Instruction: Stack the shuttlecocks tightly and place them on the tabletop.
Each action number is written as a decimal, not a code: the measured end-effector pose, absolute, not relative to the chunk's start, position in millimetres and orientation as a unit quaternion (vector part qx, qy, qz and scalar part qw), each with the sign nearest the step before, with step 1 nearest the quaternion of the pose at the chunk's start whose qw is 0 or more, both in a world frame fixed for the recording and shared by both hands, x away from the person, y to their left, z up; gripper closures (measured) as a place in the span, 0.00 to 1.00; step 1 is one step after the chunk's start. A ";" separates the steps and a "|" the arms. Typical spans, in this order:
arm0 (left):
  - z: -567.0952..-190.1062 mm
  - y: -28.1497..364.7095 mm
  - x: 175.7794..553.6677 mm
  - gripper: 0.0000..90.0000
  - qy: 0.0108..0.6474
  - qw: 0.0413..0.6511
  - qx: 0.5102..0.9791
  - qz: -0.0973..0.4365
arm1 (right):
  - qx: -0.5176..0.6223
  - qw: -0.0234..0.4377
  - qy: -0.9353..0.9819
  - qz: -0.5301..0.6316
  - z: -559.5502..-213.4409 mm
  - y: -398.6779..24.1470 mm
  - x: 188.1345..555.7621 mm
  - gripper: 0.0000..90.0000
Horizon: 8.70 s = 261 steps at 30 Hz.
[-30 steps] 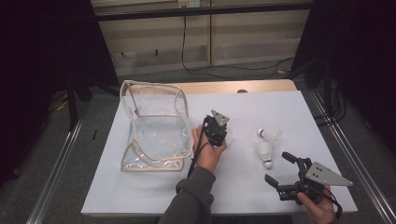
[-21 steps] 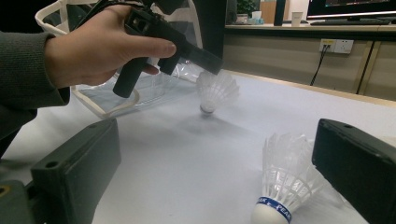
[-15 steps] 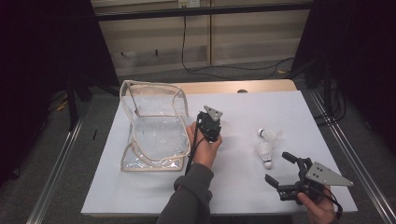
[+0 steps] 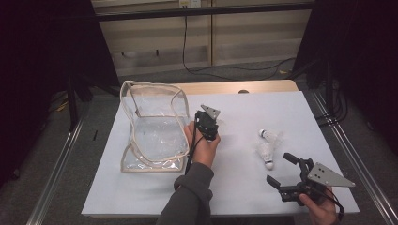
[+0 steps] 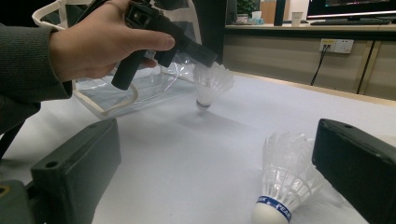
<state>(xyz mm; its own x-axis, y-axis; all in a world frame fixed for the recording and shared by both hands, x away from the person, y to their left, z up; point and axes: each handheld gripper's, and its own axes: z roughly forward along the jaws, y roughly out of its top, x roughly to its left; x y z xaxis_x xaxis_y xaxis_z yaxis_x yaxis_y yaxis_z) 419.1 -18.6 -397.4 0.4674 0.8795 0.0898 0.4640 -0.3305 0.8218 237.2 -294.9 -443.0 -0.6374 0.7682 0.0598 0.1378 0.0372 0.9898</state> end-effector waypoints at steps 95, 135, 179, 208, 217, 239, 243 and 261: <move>-413.8 -46.7 424.0 0.94 0.377 0.459 0.786 0.174 | 0.335 0.255 0.675 0.606 -443.5 -293.3 236.7 0.01; -429.2 -39.3 431.3 1.00 0.397 0.404 0.812 0.142 | 0.334 0.255 0.676 0.606 -443.9 -292.8 236.7 0.01; -430.8 -46.4 434.0 1.00 0.406 0.396 0.806 0.167 | 0.334 0.256 0.676 0.605 -443.8 -293.2 236.0 0.01; -423.4 -54.7 435.1 0.97 0.407 0.414 0.800 0.150 | 0.333 0.255 0.676 0.605 -443.7 -293.1 235.6 0.01; -420.4 -53.5 433.0 0.94 0.403 0.416 0.803 0.144 | 0.333 0.254 0.677 0.605 -443.8 -292.8 235.5 0.01; -412.4 -49.3 425.9 0.88 0.391 0.418 0.811 0.123 | 0.330 0.255 0.679 0.604 -444.5 -292.2 235.7 0.01; -413.4 -48.5 426.7 0.91 0.400 0.408 0.812 0.121 | 0.331 0.254 0.680 0.603 -444.5 -291.7 235.6 0.01; -415.4 -45.9 432.1 0.96 0.411 0.401 0.808 0.130 | 0.332 0.252 0.680 0.604 -444.9 -291.7 235.8 0.01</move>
